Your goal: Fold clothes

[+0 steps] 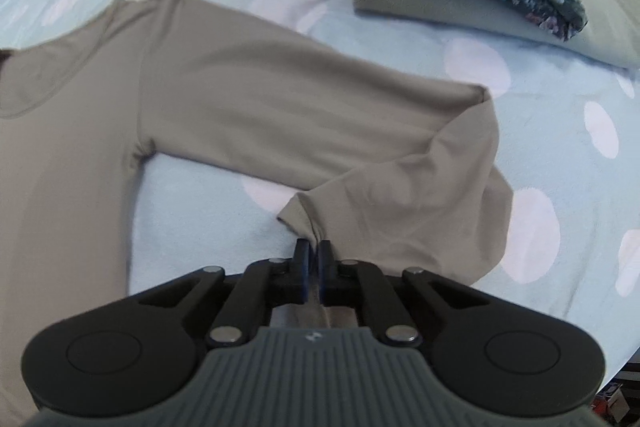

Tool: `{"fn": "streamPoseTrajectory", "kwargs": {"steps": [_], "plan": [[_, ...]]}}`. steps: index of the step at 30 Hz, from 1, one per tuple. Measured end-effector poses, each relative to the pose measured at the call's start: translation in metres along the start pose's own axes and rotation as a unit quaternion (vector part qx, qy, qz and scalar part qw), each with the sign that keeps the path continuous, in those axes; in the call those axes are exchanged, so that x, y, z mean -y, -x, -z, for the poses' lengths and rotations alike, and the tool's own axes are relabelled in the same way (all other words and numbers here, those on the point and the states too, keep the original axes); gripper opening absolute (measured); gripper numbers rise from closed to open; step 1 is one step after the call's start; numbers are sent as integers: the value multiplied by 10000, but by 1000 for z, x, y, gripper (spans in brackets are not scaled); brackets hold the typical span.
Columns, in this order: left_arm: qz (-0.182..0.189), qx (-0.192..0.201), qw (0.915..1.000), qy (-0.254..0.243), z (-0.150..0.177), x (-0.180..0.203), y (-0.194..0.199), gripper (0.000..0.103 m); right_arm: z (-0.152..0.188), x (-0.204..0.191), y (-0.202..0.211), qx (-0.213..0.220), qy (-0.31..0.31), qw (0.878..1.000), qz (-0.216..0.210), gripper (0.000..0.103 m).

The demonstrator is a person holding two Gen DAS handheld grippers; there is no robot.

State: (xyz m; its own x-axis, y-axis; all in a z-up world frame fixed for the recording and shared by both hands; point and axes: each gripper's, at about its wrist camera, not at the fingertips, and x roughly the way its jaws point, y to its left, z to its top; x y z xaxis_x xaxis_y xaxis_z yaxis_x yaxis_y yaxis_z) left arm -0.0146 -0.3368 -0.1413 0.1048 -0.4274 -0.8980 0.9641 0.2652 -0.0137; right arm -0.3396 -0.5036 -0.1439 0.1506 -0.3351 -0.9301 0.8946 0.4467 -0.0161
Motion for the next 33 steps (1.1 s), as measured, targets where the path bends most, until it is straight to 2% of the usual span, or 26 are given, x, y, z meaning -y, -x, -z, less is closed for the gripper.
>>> {"fn": "streamPoseTrajectory", "kwargs": {"steps": [5, 8, 12, 15, 21, 25, 27, 28, 29, 33], "plan": [[168, 82, 9998, -71, 4, 5, 16, 19, -5, -17, 41, 420, -76, 9978, -509, 5], [230, 110, 9996, -123, 8, 8, 23, 19, -4, -47, 60, 535, 28, 9947, -881, 5], [356, 193, 9989, -220, 14, 10, 31, 19, 2, -101, 80, 704, 466, 9872, -1353, 5], [450, 256, 9982, -293, 18, 12, 36, 19, 6, -138, 89, 686, 870, 9787, -1729, 5], [623, 356, 9965, -435, 25, 15, 46, 19, 3, -185, 80, 422, 1222, 9698, -2070, 5], [797, 287, 9955, -433, 28, 16, 42, 19, 4, -207, 72, 340, 1402, 9687, -2017, 11], [888, 251, 9948, -430, 29, 17, 40, 23, 6, -211, 70, 323, 1469, 9695, -1936, 13], [934, 248, 9944, -436, 30, 17, 39, 28, 7, -209, 69, 314, 1450, 9701, -1922, 21], [970, 253, 9939, -451, 30, 18, 39, 31, 8, -206, 68, 307, 1429, 9708, -1904, 24], [879, 220, 9943, -556, 28, 26, 29, 32, 12, -185, 65, 306, 1323, 9774, -1621, 28]]}}
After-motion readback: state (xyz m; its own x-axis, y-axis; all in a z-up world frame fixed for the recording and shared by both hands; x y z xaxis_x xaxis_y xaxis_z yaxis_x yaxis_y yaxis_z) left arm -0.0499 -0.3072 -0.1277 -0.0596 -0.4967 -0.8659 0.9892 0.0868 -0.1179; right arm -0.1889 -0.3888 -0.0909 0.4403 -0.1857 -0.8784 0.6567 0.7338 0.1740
